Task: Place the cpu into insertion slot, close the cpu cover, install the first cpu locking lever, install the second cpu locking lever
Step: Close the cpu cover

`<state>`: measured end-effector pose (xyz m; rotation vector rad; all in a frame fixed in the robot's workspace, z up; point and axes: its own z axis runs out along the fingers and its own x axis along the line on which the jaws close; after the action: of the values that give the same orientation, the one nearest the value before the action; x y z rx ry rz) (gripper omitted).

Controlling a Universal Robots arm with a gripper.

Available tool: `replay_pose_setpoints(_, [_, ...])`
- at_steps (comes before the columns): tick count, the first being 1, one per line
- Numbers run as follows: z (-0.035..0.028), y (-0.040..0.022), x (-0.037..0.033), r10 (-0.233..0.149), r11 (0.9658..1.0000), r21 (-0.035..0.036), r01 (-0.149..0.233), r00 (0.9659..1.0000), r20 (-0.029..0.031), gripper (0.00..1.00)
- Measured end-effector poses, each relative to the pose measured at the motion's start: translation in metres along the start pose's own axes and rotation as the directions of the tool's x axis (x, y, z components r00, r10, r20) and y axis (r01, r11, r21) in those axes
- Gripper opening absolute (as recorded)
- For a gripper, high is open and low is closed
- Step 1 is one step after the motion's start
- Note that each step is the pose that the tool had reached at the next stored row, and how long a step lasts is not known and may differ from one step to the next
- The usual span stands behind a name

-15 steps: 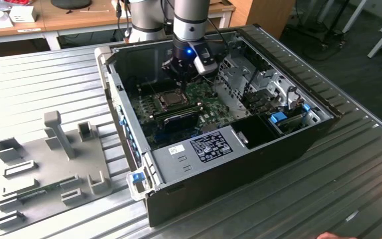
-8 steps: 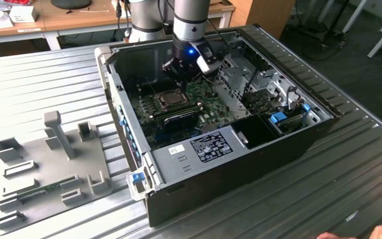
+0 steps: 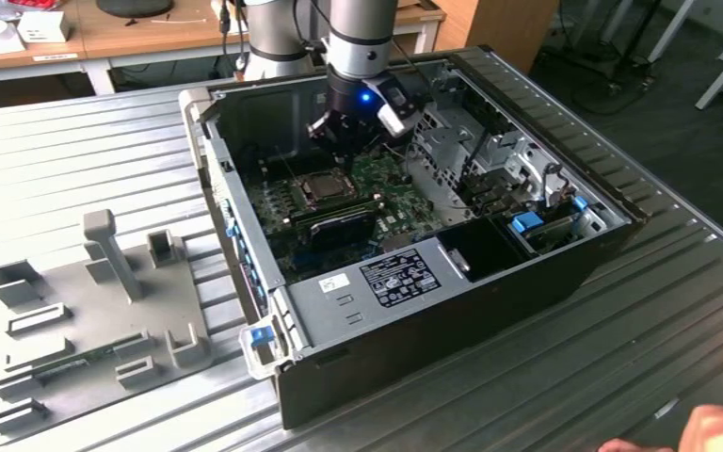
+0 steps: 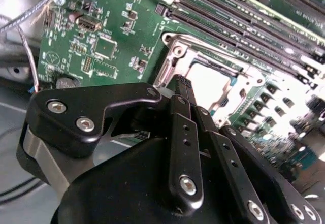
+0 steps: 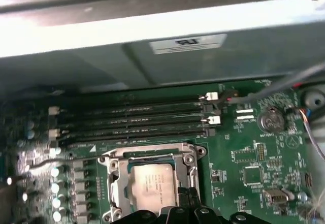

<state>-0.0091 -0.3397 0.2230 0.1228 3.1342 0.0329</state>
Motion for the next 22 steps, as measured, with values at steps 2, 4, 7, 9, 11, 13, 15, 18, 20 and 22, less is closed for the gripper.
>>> replay_pose_setpoints(2, [0.0001,0.0000,0.0000,-0.036,0.9994,-0.0002,0.036,0.9994,-0.0008,0.11])
replay_pose_setpoints(4, [0.0002,0.0000,0.0000,-0.067,0.9978,-0.0003,0.067,0.9978,-0.0014,0.11])
replay_pose_setpoints(7, [0.0003,-0.0002,0.0022,-0.087,0.9962,-0.0004,0.087,0.9962,-0.0018,0.11])
replay_pose_setpoints(9, [0.0004,-0.0004,0.0055,-0.092,0.9958,-0.0006,0.092,0.9958,-0.0018,0.11])
replay_pose_setpoints(11, [0.0005,-0.0007,0.0093,-0.096,0.9954,-0.0005,0.096,0.9954,-0.0019,0.11])
replay_pose_setpoints(13, [0.0006,-0.0010,0.0130,-0.099,0.9951,-0.0005,0.099,0.9951,-0.0021,0.11])
replay_pose_setpoints(15, [0.0007,-0.0012,0.0158,-0.102,0.9948,-0.0005,0.102,0.9948,-0.0021,0.11])
replay_pose_setpoints(18, [0.0010,-0.0016,0.0206,-0.105,0.9945,-0.0002,0.105,0.9945,-0.0022,0.11])
replay_pose_setpoints(20, [0.0011,-0.0019,0.0244,-0.106,0.9943,0.0007,0.106,0.9943,-0.0023,0.11])
replay_pose_setpoints(22, [0.0013,-0.0022,0.0282,-0.108,0.9942,0.0015,0.108,0.9942,-0.0023,0.11])
